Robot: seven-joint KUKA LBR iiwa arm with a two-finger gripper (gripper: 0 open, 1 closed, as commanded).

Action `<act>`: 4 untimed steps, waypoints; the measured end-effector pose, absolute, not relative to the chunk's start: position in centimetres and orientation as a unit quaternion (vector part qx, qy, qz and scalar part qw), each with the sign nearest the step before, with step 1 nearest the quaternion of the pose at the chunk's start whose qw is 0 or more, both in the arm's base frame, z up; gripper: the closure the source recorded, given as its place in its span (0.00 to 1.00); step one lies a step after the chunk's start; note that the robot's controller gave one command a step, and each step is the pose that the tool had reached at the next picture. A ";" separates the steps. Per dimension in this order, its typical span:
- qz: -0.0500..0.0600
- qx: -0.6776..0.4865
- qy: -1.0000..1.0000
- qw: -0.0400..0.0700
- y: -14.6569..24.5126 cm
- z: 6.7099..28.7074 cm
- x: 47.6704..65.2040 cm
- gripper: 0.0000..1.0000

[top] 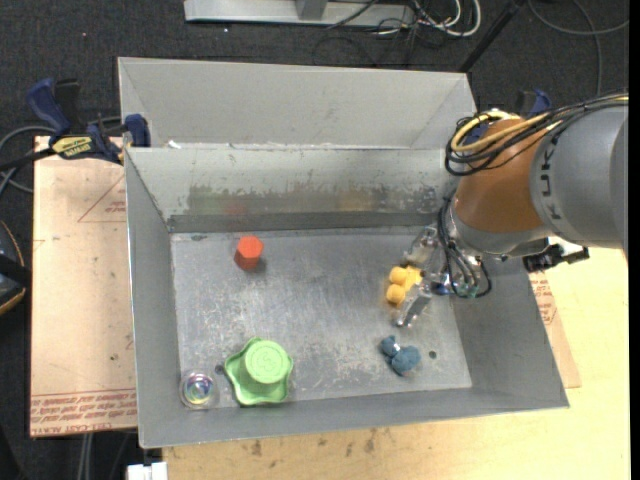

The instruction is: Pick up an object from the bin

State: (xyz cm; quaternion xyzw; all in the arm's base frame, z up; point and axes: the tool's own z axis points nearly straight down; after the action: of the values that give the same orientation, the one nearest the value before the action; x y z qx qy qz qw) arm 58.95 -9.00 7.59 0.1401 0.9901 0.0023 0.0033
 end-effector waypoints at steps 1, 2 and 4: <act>0.001 0.226 0.974 0.003 -9.3 7.6 58.7 0.00; 0.001 0.225 0.974 0.002 -9.3 7.8 58.8 0.00; 0.001 0.224 0.975 0.003 -9.3 10.7 59.1 1.00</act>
Offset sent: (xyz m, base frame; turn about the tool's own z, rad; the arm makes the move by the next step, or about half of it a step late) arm -0.0064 -0.0038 -0.0059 0.1793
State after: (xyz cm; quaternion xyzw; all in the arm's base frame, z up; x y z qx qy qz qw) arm 59.11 -9.26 10.69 0.2241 0.9746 0.0006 0.0027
